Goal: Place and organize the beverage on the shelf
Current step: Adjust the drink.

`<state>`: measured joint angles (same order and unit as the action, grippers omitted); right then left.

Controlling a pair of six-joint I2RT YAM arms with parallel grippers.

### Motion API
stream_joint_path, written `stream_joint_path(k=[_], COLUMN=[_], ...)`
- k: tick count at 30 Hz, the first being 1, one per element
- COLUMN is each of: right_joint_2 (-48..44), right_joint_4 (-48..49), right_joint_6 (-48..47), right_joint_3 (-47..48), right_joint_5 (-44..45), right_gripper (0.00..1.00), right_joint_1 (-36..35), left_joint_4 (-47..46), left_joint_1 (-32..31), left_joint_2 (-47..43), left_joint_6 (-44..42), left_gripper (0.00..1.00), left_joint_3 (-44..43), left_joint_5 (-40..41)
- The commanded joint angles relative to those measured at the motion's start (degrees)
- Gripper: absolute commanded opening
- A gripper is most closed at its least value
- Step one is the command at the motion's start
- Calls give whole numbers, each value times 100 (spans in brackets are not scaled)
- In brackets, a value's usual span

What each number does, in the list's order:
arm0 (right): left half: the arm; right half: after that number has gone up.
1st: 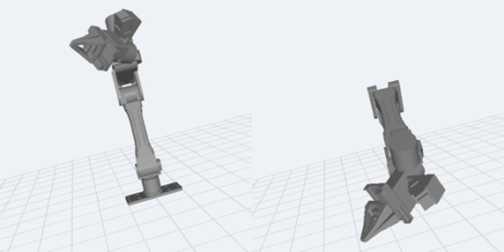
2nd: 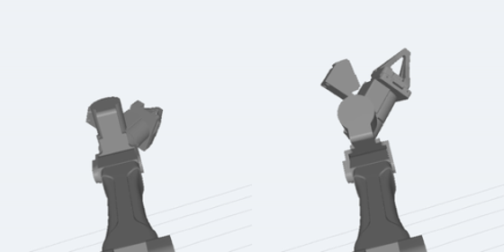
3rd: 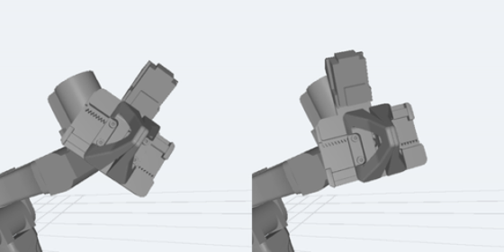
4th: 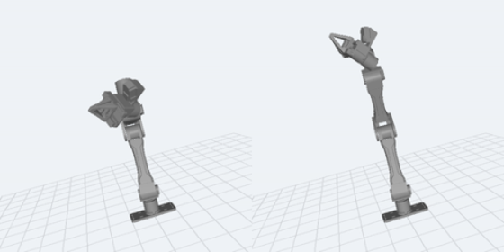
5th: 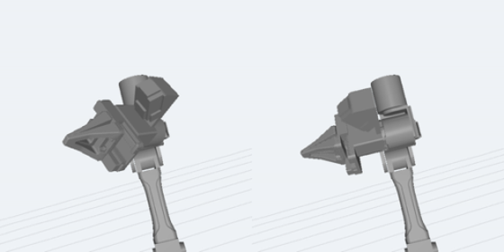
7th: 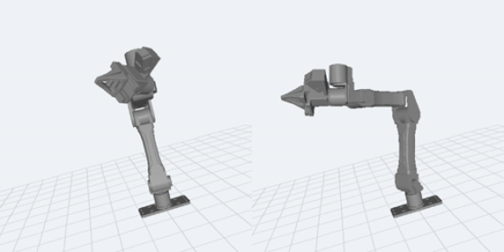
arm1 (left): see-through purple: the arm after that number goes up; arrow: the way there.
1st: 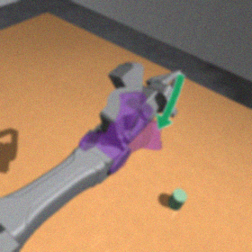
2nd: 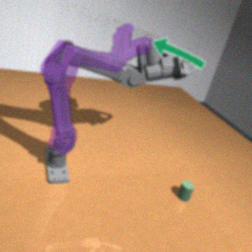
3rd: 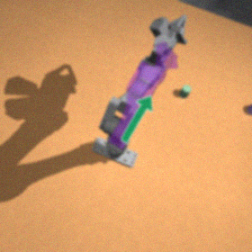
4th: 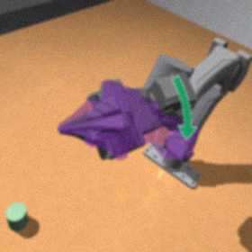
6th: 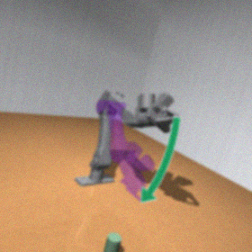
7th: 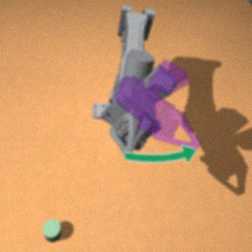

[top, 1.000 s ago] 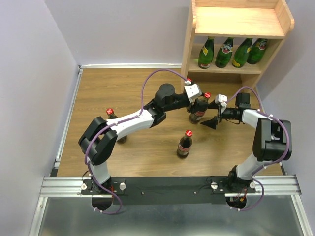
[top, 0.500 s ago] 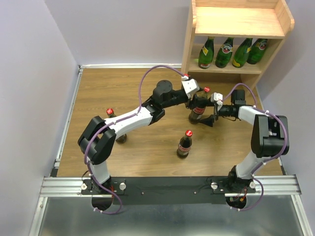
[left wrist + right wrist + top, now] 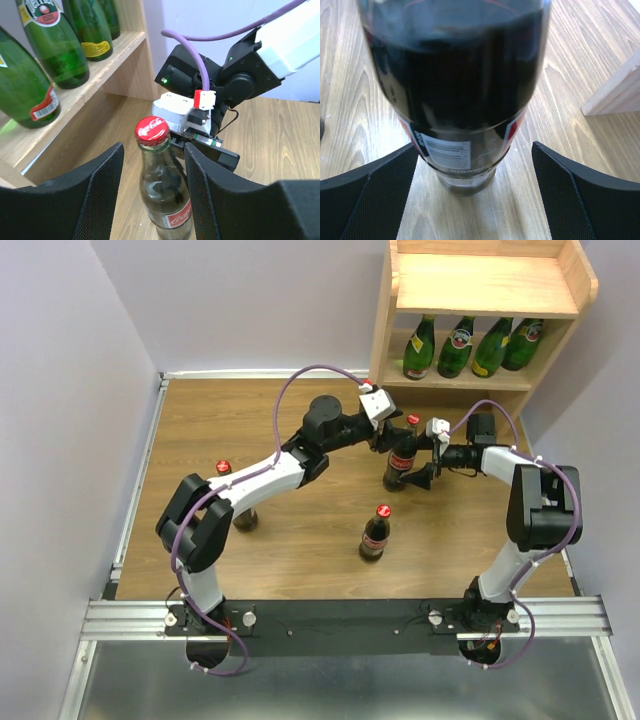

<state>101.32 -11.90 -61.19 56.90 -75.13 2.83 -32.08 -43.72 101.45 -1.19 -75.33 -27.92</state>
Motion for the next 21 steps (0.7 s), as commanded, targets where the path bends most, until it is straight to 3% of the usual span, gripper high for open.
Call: stream_joint_path(k=[1,11,21], right_joint_2=[72,-639,-1491], right_joint_4=[-67,-198,-664], right_joint_6=[344,696,1284], right_joint_3=[189,-65,-215], right_joint_5=[77,1113,1554], right_gripper=[100,100,100], right_joint_1=[-28,-11,165], left_joint_4=[-97,-342,-2161], left_joint_1=[74,92,92], left_joint_2=[-257,-767,-1145], left_joint_6=[5,-259,-609], left_gripper=[60,66,68], left_joint_3=[62,975,2452], left_joint_5=[41,383,824])
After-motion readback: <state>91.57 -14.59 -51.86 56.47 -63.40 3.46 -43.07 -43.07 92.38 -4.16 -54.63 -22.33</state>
